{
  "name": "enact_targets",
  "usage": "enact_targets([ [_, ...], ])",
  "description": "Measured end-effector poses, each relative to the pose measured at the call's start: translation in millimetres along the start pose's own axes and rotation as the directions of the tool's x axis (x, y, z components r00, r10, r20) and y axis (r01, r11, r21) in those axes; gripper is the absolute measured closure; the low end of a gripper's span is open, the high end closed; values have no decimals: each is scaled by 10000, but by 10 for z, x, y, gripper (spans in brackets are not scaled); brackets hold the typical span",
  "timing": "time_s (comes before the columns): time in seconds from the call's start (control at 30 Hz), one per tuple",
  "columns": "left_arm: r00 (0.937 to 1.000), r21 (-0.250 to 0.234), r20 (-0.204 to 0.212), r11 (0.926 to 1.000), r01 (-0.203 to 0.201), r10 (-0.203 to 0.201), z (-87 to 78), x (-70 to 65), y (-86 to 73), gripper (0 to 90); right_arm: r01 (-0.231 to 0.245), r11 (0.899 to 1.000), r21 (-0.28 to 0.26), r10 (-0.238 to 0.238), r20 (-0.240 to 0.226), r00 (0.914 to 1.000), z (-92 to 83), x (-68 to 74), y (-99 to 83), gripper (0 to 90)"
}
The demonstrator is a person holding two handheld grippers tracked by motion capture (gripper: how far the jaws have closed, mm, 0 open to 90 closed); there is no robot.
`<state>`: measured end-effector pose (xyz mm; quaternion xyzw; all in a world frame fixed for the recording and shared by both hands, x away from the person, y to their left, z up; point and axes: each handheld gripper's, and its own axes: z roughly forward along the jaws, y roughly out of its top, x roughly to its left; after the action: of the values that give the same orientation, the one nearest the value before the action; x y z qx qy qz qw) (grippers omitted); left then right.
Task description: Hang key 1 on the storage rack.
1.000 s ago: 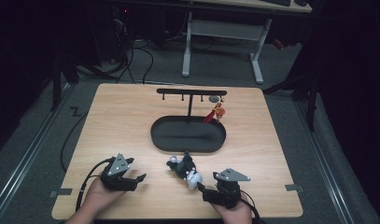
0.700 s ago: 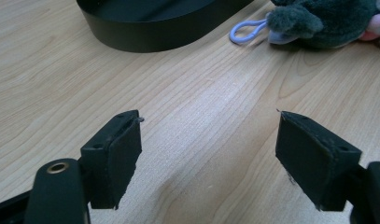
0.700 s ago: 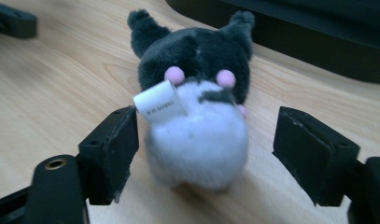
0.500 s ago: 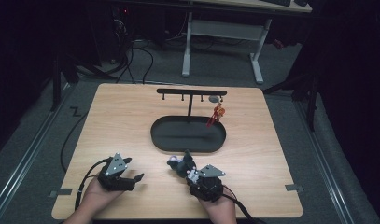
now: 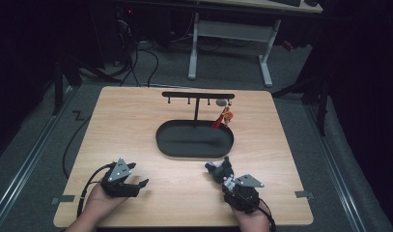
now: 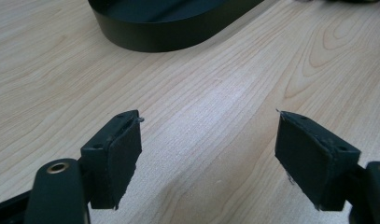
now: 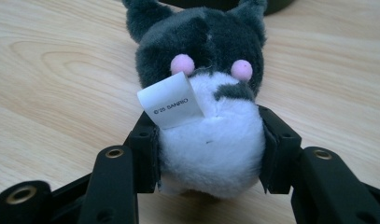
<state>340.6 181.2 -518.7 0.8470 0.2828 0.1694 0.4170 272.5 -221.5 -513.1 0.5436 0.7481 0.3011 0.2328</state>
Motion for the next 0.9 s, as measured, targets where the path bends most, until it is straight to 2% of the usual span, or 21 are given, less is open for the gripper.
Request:
enact_targets([
  [0.23, 10000, 17, 14, 10000, -53, 53, 11, -6, 11, 230, 83, 10000, 46, -84, 121, 9999, 1, -1, -4, 460],
  [0.27, 10000, 23, 22, 10000, -46, 46, 12, -5, 10, 230, -31, 9999, 166, 31, 28, 10000, 2, -8, 3, 411],
  [0.37, 10000, 38, 2, 10000, -58, 58, 19, -10, 9, 230, -71, 9995, 309, 72, -34, 10000, 11, -10, 4, 369],
  [0.43, 9999, 57, 32, 9999, -99, 99, 23, -16, 8, 230, -68, 9989, 470, 76, -164, 9998, 22, -20, 15, 321],
  [0.47, 9999, 79, 30, 9999, -130, 129, 22, -15, 7, 230, -28, 9974, 719, 46, -246, 9997, 25, -24, 38, 270],
  [0.5, 9999, 79, 30, 9999, -130, 129, 22, -15, 7, 230, -28, 9974, 719, 46, -246, 9997, 25, -24, 38, 270],
  [0.53, 9999, 81, 27, 9999, -124, 124, 22, -12, 5, 230, 54, 9929, 1189, -12, -355, 9994, 46, -18, 60, 234],
  [0.67, 10000, 70, 31, 9999, -89, 89, 16, -5, -4, 230, 122, 9874, 1576, -70, -336, 9994, 58, 0, 71, 231],
  [0.73, 9999, 91, 80, 9999, -116, 115, 11, -7, -5, 230, -5, 9824, 1867, 86, -423, 9991, 68, -11, 84, 231],
  [0.8, 9998, 6, 122, 9999, -134, 133, 3, -11, -6, 230, -189, 9722, 2336, 314, -496, 9983, 70, -51, 129, 227],
  [0.83, 9998, 6, 122, 9999, -134, 133, 3, -11, -6, 230, -189, 9722, 2336, 314, -496, 9983, 70, -51, 129, 227],
  [0.9, 9997, -20, 206, 9999, -150, 151, 2, -9, -4, 230, -27, 9648, 2629, 131, -378, 9992, 59, -78, 176, 223],
])
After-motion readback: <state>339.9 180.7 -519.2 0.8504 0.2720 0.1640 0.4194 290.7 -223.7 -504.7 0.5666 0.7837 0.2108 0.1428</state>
